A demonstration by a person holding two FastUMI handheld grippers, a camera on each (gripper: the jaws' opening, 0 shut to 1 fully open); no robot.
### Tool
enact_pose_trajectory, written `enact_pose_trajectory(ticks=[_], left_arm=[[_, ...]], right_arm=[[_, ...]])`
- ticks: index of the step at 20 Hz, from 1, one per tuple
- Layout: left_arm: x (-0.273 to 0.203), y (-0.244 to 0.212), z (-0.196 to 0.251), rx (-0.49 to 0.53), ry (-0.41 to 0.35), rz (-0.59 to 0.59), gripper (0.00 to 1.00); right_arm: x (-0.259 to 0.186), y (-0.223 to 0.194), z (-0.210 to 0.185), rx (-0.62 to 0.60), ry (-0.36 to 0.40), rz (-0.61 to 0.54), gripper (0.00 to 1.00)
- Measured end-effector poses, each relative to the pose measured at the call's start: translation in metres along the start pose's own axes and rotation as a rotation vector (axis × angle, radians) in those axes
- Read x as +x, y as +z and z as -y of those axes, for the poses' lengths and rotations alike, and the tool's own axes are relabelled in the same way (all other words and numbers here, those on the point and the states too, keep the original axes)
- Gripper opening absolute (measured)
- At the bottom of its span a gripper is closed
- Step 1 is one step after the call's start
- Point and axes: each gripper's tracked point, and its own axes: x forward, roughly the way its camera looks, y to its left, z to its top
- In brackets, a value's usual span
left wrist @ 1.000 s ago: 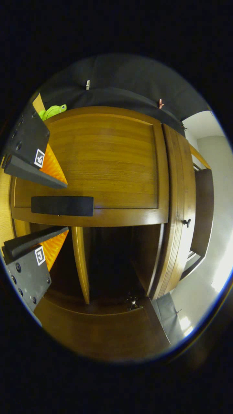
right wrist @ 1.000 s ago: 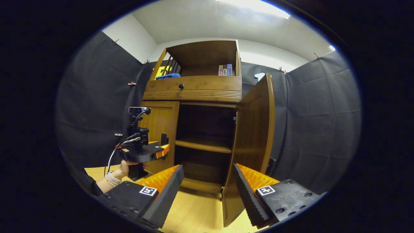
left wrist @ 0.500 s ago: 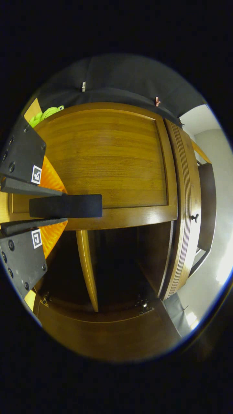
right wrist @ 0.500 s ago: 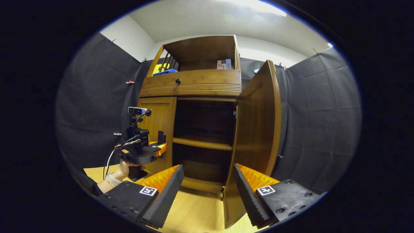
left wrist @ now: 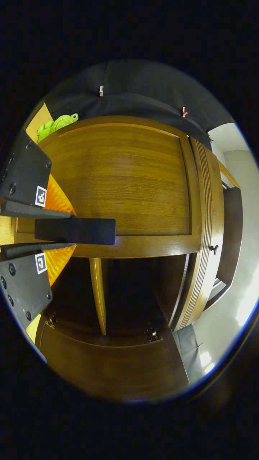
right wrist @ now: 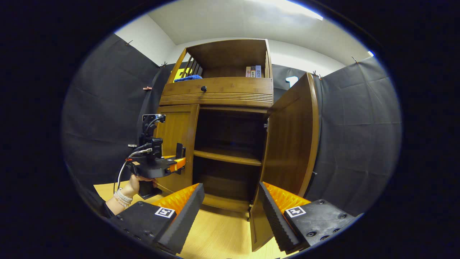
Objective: Open the right door of the double-door shoe cabinet with the right hand, and open the left door with the left hand.
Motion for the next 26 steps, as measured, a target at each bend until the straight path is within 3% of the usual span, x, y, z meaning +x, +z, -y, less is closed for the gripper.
enact_pose_trajectory(ticks=[14, 26], left_arm=[[-0.086, 0.002, -0.024, 0.005, -0.076, -0.05, 0.33], [-0.161, 0.011, -0.08, 0.034, -0.014, -0.055, 0.3]], right_arm=[[-0.005, 0.007, -0.056, 0.04, 0.104, 0.0, 0.96], [0.001, -0.002, -0.114, 0.041, 0.233, -0.027, 0.96]])
